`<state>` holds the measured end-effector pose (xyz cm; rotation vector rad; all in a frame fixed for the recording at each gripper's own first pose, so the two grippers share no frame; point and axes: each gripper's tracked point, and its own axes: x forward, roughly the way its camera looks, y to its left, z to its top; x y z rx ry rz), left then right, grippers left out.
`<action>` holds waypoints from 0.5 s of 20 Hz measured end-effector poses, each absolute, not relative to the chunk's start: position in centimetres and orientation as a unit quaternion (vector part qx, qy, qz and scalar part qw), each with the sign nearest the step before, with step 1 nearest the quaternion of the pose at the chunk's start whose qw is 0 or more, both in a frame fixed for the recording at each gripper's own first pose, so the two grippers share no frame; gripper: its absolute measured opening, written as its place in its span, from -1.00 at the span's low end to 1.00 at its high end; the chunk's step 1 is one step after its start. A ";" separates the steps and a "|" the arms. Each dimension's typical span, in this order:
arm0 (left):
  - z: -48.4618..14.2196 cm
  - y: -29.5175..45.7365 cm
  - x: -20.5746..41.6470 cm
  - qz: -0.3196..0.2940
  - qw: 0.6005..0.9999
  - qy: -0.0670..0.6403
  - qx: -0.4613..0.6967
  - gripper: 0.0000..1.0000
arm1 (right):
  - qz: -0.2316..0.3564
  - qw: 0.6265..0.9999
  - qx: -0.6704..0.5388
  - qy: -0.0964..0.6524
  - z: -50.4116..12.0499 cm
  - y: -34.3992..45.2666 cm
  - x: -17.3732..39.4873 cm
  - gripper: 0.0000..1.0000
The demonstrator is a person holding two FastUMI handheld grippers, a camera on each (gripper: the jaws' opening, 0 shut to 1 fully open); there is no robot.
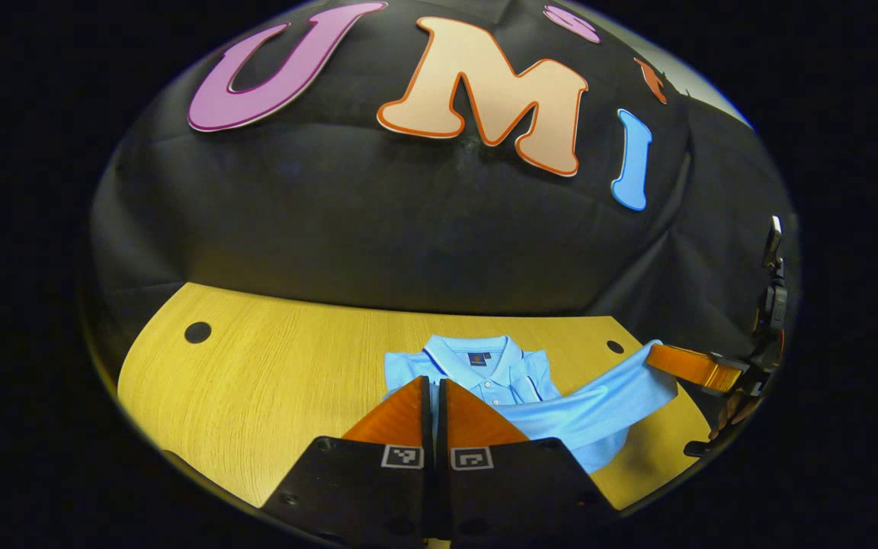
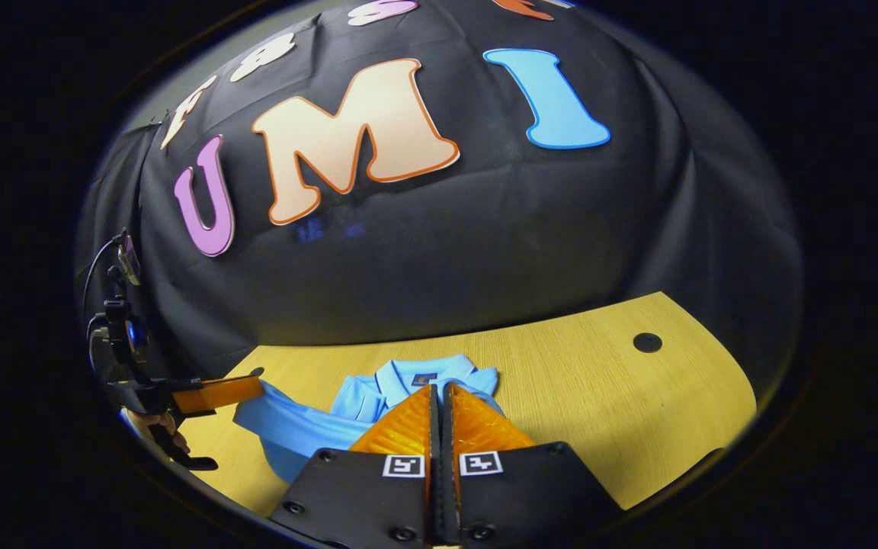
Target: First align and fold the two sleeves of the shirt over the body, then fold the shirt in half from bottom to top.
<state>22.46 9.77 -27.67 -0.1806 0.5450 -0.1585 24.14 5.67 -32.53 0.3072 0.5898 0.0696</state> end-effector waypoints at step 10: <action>-36.2 12.7 29.4 -0.039 0.952 0.289 -0.089 -1.00 | -0.021 0.930 0.148 0.336 -43.4 5.1 30.5 -0.95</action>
